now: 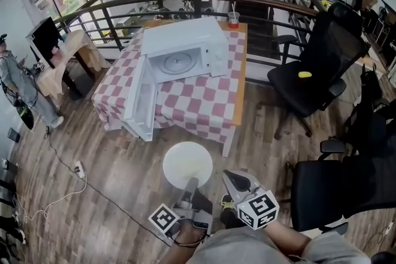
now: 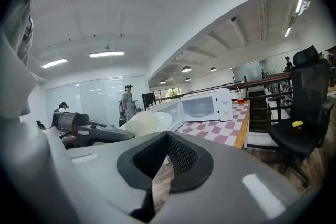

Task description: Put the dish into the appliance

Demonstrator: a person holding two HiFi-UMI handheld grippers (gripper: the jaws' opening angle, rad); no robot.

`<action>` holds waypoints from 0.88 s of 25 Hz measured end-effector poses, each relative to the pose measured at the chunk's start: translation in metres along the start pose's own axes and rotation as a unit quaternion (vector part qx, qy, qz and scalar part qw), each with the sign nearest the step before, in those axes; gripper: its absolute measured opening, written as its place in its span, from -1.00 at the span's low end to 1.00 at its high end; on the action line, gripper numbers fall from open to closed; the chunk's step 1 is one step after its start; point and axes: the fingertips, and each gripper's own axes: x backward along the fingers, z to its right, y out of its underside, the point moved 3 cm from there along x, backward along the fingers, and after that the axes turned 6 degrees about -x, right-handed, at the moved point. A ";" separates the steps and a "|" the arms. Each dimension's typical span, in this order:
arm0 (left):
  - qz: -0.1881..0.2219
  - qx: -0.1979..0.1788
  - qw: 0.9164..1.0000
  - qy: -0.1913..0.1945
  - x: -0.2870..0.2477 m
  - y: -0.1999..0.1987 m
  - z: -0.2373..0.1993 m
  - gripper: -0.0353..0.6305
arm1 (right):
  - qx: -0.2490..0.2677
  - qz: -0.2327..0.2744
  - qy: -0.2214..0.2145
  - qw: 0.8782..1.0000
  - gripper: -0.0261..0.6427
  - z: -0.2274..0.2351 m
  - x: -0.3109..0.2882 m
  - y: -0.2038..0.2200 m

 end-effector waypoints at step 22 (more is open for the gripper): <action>0.029 -0.005 1.000 -0.010 -0.157 -0.027 0.020 -0.83 | 0.004 -0.002 -0.041 0.999 -0.92 0.118 -0.101 -0.066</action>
